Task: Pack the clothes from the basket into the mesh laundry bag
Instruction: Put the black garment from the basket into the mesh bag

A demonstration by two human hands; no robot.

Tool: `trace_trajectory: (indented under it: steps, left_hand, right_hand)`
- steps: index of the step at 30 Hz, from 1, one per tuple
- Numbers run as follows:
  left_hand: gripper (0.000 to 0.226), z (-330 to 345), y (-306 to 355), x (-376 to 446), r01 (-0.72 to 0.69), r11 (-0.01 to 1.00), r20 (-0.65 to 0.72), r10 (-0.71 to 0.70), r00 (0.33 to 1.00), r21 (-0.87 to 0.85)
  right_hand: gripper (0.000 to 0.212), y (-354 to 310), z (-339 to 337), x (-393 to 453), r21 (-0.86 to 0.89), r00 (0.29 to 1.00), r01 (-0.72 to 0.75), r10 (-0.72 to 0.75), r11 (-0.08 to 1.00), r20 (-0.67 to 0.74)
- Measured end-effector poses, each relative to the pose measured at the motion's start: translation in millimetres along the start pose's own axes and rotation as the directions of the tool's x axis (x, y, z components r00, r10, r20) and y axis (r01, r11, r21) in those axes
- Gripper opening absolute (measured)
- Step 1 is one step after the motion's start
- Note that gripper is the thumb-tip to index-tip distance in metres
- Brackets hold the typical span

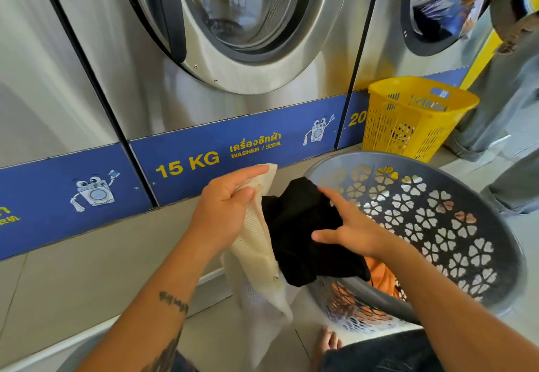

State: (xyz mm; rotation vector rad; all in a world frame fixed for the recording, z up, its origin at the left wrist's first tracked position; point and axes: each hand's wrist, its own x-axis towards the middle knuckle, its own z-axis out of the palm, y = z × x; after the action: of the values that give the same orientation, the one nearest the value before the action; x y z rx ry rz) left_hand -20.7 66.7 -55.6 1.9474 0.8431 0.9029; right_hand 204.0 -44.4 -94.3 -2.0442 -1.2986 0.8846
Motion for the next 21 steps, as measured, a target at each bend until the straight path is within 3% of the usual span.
trace_trajectory:
  steps: [1, 3, 6, 9, 13, 15, 17, 19, 21]
  left_hand:
    - [0.047, 3.4, -0.4, -0.2, 0.001, 1.0, 0.011, -0.001, 1.0, 0.015]
    - [0.046, 8.4, -2.1, -0.4, 0.012, 0.999, 0.009, -0.013, 1.0, 0.053]
    - [0.046, 14.1, -4.9, -1.6, 0.017, 0.992, -0.036, -0.013, 0.999, 0.121]
    - [0.046, 18.8, -1.5, -3.1, -0.024, 0.995, -0.047, 0.028, 0.998, 0.098]
    - [0.053, 11.6, 8.3, 1.8, -0.076, 0.992, -0.067, 0.07, 0.995, -0.101]
    - [0.056, 8.6, 12.9, 2.2, -0.039, 0.964, -0.043, 0.029, 0.999, -0.262]
    - [0.058, 10.5, 14.3, -1.5, 0.003, 0.943, 0.016, 0.003, 1.0, -0.332]
    - [0.056, 12.2, 11.7, -5.8, 0.029, 0.933, 0.059, -0.009, 0.998, -0.359]
    - [0.053, 6.6, 9.2, -7.1, 0.048, 0.926, 0.032, -0.038, 0.999, -0.376]
  right_hand:
    - [0.071, 2.5, 6.5, 0.5, 0.152, 0.998, -0.034, 0.025, 0.988, 0.059]
    - [0.048, 0.7, 17.1, 1.1, 0.237, 1.0, -0.01, 0.014, 0.972, -0.016]
    - [0.033, -15.6, 14.3, 3.4, 0.071, 0.967, 0.104, -0.084, 0.992, -0.241]
    - [0.034, -36.6, 18.2, -5.4, 0.227, 0.941, 0.221, -0.147, 0.948, -0.304]
    - [0.046, -47.6, 45.5, -18.9, 0.345, 0.943, 0.331, -0.294, 0.878, -0.156]
    - [0.042, -45.3, 58.2, -18.9, 0.197, 0.937, 0.349, -0.346, 0.916, -0.048]
    - [0.027, -44.0, 71.7, -12.5, -0.09, 0.908, 0.414, -0.405, 0.906, 0.104]
    - [0.021, -47.8, 82.3, -5.5, -0.381, 0.911, 0.402, -0.324, 0.833, 0.254]
    - [0.025, -52.2, 83.7, -1.0, -0.452, 0.916, 0.382, -0.264, 0.806, 0.303]
